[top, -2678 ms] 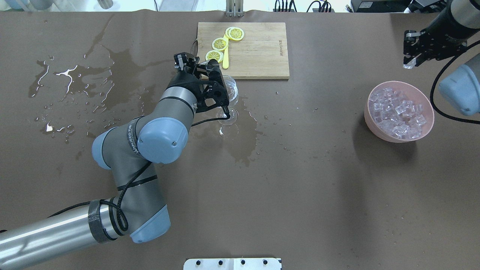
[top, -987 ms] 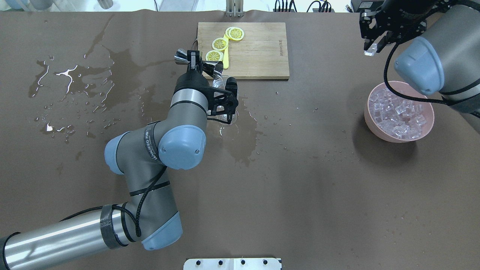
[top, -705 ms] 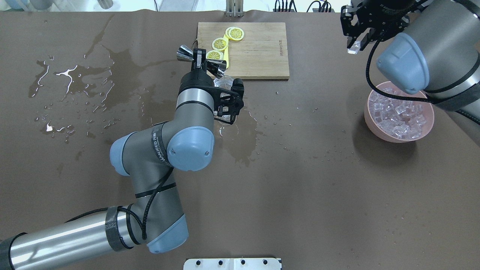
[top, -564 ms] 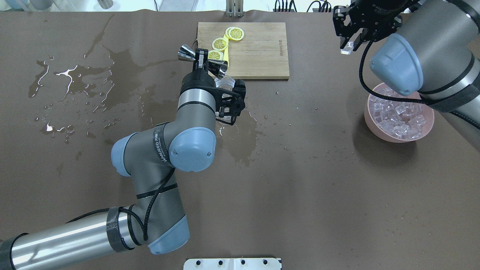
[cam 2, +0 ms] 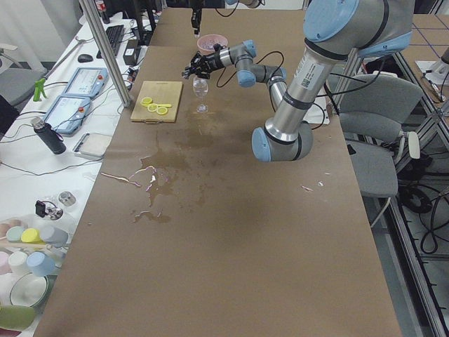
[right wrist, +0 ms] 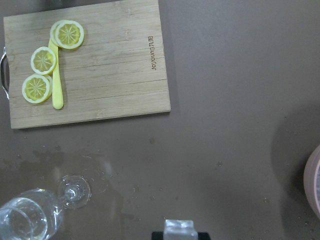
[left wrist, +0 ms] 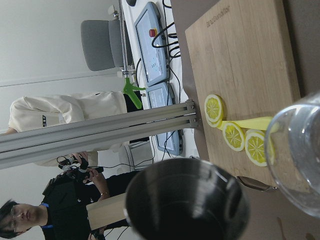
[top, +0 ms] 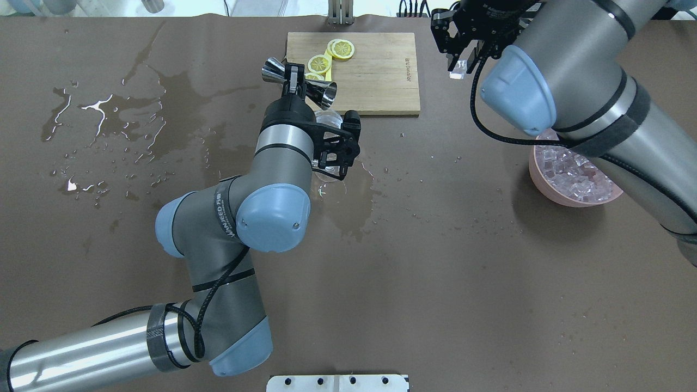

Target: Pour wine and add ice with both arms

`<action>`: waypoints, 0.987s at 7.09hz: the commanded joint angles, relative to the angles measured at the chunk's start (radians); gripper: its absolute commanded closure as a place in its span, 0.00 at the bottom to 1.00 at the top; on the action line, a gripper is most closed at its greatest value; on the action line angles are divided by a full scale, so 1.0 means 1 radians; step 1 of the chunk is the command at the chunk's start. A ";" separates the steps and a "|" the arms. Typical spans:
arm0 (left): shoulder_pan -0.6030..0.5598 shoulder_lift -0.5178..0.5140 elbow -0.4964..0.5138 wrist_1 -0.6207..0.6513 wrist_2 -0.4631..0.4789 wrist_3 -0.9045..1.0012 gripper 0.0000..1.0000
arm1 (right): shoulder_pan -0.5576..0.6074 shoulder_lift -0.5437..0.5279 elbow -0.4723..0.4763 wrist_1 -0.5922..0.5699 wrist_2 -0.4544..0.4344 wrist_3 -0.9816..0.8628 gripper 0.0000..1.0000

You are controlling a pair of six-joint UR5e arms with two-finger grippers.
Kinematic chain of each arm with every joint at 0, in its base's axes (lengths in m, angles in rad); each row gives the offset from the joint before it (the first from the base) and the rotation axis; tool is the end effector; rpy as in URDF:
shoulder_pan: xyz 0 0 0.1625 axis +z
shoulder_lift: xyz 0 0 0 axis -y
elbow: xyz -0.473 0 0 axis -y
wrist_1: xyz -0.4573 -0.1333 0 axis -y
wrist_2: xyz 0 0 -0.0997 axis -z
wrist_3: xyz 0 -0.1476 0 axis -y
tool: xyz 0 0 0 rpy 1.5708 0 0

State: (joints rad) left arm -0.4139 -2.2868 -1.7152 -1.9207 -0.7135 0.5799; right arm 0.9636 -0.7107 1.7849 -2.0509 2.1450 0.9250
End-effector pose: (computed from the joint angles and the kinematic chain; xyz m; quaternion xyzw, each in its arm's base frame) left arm 0.5738 -0.5195 0.1134 0.5933 -0.1805 0.4182 0.6637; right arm -0.3719 -0.6285 0.1159 0.0146 -0.3898 0.0633 0.9186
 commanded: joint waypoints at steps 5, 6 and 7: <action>-0.121 0.231 -0.069 -0.252 -0.399 -0.354 1.00 | -0.080 0.151 -0.162 0.001 -0.068 0.000 0.86; -0.152 0.298 -0.060 -0.346 -0.459 -0.409 1.00 | -0.098 0.174 -0.186 0.002 -0.086 0.002 0.86; -0.192 0.334 -0.058 -0.394 -0.548 -0.457 1.00 | -0.120 0.203 -0.217 0.003 -0.111 0.015 0.86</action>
State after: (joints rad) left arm -0.5597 -2.0083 -1.7763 -2.2409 -1.1606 0.1854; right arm 0.8676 -0.5410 1.6034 -2.0492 2.0604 0.9294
